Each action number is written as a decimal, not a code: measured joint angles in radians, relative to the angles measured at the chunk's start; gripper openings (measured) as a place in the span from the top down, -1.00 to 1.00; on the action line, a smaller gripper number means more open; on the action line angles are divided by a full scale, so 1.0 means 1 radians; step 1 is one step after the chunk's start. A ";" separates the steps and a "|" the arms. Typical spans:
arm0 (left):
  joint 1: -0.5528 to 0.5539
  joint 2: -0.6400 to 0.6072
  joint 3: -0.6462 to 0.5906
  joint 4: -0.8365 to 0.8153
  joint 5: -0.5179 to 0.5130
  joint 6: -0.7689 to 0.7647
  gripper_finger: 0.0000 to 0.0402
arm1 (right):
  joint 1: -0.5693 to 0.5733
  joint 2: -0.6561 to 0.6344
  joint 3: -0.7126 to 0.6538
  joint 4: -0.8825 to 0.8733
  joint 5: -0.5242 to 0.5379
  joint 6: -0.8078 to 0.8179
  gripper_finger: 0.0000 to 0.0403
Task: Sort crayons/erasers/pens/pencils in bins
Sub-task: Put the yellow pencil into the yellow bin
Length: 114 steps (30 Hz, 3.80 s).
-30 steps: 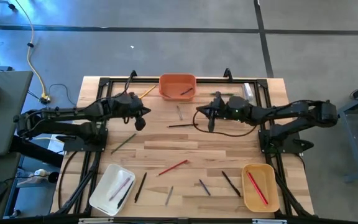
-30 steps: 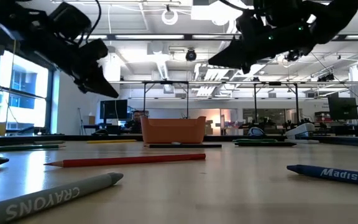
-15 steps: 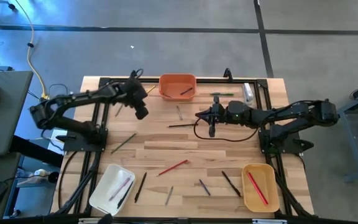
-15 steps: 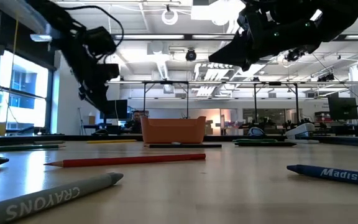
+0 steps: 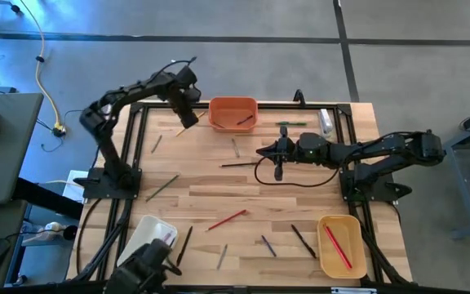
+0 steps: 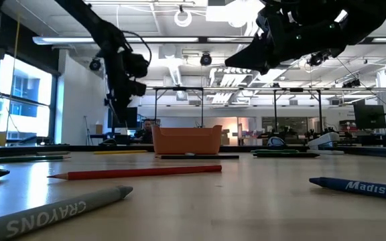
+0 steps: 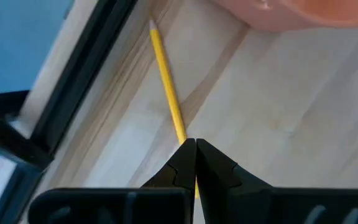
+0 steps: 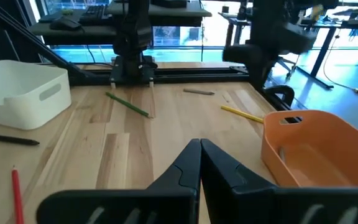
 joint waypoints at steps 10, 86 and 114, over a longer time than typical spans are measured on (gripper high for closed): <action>-0.017 0.133 0.017 0.008 -0.148 -0.003 0.70 | 0.000 0.000 0.000 -0.004 -0.003 -0.024 1.00; 0.063 0.093 -0.021 0.006 0.009 -0.012 1.00 | 0.000 0.001 0.000 -0.015 -0.004 -0.026 1.00; -0.072 -0.052 0.025 -0.153 -0.004 -0.010 1.00 | 0.000 0.001 0.000 -0.039 -0.004 -0.026 1.00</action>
